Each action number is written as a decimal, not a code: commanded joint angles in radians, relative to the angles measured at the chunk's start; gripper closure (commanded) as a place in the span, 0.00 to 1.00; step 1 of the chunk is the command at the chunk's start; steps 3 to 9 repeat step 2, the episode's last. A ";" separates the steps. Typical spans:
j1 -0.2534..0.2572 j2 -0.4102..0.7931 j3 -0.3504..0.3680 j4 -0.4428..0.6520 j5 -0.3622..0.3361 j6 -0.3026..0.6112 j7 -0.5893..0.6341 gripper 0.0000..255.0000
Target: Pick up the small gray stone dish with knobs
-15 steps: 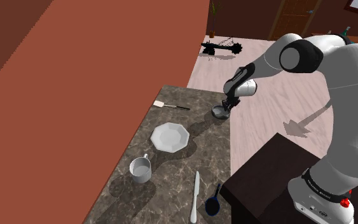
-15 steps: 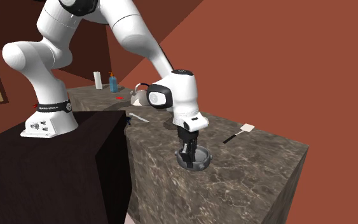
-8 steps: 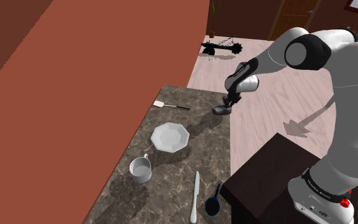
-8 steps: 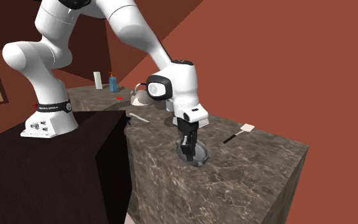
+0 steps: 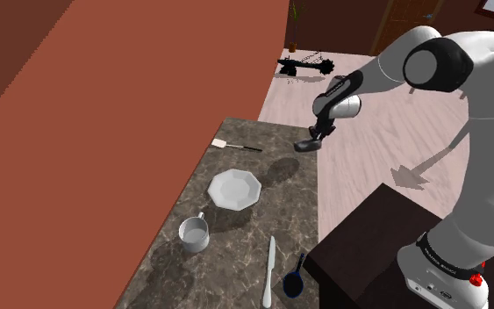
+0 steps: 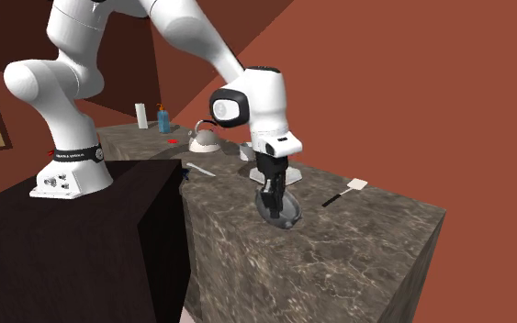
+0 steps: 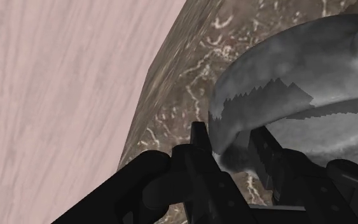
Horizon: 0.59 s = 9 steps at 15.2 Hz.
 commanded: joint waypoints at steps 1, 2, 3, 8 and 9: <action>0.002 -0.016 -0.004 -0.005 -0.003 -0.011 0.001 1.00; 0.002 -0.016 -0.004 -0.005 -0.003 -0.011 0.001 1.00; 0.002 -0.016 -0.004 -0.005 -0.003 -0.011 0.001 1.00; 0.002 -0.016 -0.004 -0.005 -0.003 -0.011 0.001 1.00; 0.002 -0.016 -0.004 -0.005 -0.003 -0.011 0.001 1.00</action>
